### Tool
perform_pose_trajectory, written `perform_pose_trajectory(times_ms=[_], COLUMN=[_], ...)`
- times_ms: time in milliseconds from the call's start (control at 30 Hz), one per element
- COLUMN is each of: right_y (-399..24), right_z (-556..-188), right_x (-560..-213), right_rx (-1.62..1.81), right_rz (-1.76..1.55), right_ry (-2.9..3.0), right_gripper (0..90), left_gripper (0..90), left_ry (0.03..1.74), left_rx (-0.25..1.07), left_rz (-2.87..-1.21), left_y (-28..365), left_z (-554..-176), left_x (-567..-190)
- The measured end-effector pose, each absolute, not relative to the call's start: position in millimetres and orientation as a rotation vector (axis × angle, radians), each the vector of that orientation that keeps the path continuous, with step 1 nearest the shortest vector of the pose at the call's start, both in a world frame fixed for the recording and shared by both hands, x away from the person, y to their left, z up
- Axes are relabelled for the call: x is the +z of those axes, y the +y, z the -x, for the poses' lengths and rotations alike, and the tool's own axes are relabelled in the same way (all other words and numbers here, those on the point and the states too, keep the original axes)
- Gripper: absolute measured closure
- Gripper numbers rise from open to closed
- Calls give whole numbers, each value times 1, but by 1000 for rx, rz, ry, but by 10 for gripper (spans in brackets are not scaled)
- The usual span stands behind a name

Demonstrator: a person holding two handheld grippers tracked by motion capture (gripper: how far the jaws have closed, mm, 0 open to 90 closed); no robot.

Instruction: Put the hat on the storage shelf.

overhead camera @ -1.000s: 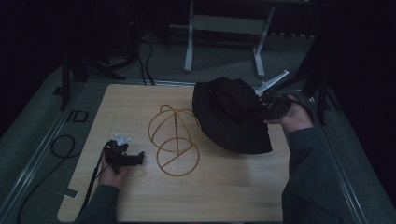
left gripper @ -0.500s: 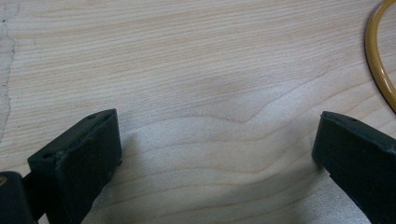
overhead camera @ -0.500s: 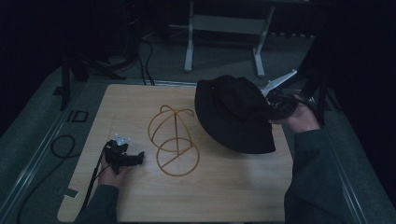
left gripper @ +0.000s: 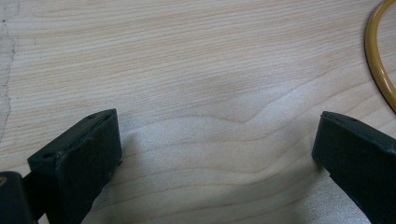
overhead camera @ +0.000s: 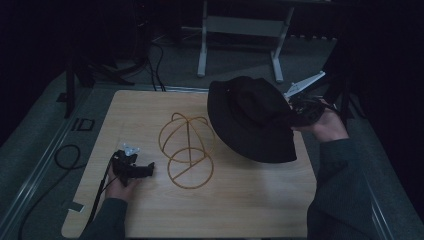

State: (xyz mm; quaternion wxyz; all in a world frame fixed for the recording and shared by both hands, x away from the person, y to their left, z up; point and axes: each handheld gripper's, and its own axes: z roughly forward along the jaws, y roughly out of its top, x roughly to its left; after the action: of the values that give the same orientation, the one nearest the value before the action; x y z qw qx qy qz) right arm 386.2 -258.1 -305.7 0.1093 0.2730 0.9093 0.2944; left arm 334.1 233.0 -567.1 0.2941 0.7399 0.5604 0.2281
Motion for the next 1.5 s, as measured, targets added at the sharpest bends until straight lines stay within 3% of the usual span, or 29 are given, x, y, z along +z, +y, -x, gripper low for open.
perform_pose_trajectory(times_ms=[967,1500], right_y=[-237,-205], right_z=[-367,-364], right_x=[-276,-270], right_rx=[953,994], right_rz=[-617,-476], right_ry=[2687,2742], right_gripper=[870,869], left_gripper=[15,15], left_ry=[1485,1485], left_rx=[602,602], left_rz=[-1975,-1975], left_y=[232,231], left_z=[-334,-334], left_x=[-567,-567])
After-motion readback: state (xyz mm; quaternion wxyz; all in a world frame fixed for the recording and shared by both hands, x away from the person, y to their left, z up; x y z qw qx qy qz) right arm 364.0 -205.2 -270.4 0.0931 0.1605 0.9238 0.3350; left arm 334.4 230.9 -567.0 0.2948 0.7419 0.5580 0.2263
